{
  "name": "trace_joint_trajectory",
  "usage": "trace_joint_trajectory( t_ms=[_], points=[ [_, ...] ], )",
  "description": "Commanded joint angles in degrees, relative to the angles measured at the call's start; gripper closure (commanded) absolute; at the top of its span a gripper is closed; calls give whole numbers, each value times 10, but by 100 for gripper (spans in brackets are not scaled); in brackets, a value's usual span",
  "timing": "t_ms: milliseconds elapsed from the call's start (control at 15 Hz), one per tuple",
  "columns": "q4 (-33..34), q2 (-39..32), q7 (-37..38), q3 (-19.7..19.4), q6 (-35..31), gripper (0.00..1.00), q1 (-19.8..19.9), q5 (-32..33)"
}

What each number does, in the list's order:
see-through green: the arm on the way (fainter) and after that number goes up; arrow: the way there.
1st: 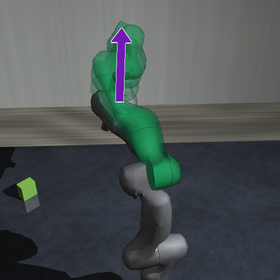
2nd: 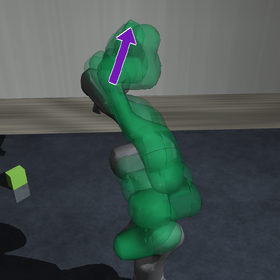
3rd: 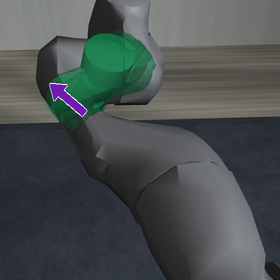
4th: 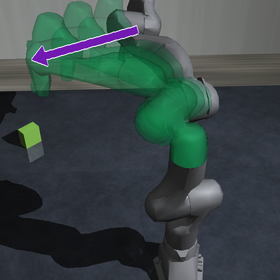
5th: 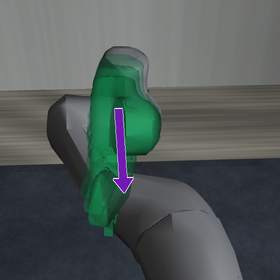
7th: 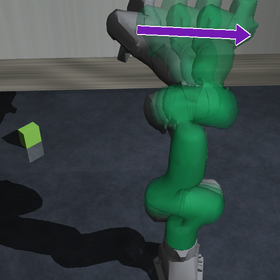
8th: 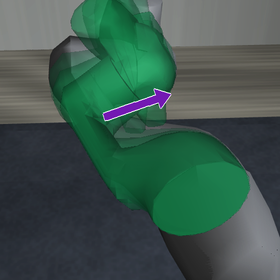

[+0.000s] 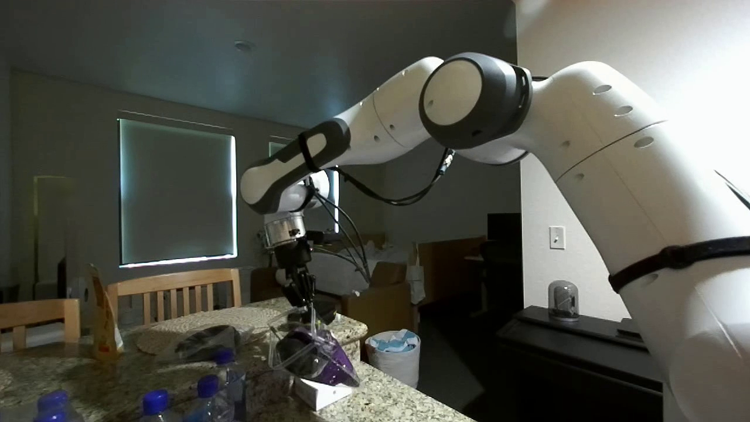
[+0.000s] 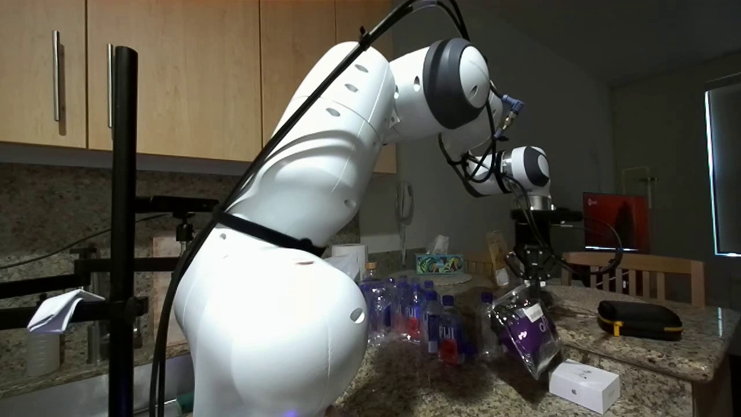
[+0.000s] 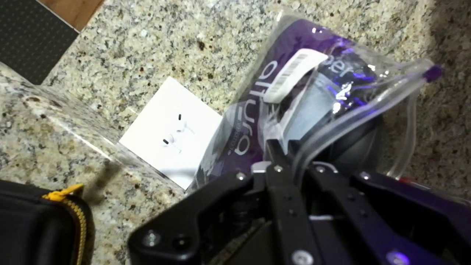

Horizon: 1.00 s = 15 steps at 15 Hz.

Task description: Move the purple plastic bag up

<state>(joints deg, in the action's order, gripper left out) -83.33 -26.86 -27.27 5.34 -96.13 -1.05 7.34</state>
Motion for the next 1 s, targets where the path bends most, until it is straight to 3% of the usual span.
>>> trace_joint_trajectory(
  t_ms=[0, 467, 933],
  points=[
    [21, 9, -22, 3, 19, 92, 0, 5],
    [88, -14, -42, 12, -3, 93, 2, -14],
    [205, -81, -14, 19, -10, 93, -20, -13]
  ],
)
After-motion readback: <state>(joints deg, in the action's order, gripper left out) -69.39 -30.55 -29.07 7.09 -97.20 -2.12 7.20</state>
